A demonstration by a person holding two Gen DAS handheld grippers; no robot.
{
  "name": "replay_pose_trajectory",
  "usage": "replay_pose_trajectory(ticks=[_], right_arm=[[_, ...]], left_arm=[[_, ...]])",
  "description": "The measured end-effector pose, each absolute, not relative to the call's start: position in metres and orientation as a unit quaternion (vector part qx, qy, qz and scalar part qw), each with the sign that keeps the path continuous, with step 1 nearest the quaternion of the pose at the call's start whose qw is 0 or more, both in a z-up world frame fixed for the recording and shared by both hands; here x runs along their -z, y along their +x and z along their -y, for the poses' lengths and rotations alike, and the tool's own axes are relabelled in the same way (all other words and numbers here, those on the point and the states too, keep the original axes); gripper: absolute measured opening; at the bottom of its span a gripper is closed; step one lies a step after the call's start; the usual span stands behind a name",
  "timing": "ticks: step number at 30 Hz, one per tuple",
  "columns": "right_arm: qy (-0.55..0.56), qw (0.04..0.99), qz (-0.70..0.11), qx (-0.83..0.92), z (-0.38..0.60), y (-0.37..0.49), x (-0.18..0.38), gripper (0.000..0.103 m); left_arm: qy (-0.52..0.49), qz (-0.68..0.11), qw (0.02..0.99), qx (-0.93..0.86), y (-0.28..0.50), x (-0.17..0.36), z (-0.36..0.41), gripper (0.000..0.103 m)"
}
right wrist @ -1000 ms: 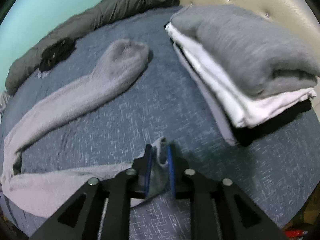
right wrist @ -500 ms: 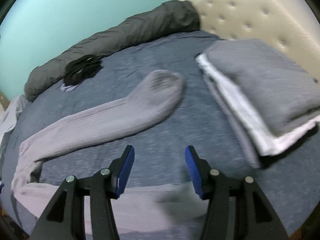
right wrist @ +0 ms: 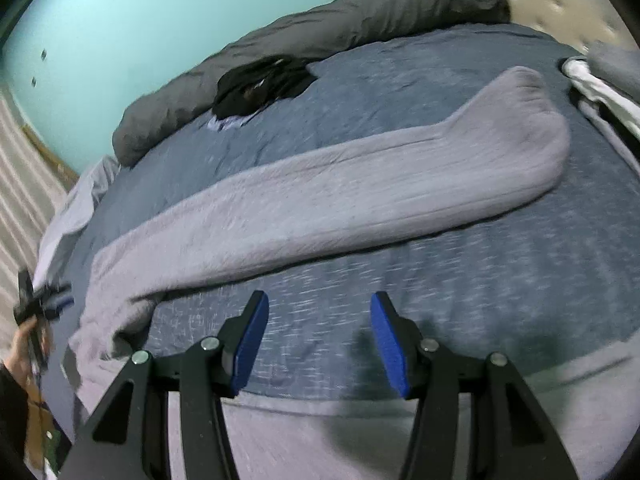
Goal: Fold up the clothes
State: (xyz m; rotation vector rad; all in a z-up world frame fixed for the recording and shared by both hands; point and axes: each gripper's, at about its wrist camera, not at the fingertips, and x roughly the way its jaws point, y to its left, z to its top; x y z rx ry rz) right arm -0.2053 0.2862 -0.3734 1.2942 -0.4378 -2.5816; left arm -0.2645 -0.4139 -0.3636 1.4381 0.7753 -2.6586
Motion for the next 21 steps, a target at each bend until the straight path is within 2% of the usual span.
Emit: replay_pose_trajectory(ticks=[12,21], right_arm=[[0.45,0.155,0.154,0.866,-0.243,-0.21,0.409,0.059],[0.434,0.185,0.147,0.869,-0.23,-0.207,0.407,0.059]], left_arm=[[0.478,-0.201,0.019,0.855,-0.326,0.386,0.388,0.064],[0.485,-0.164,0.046,0.858,-0.34,0.401,0.374,0.064]])
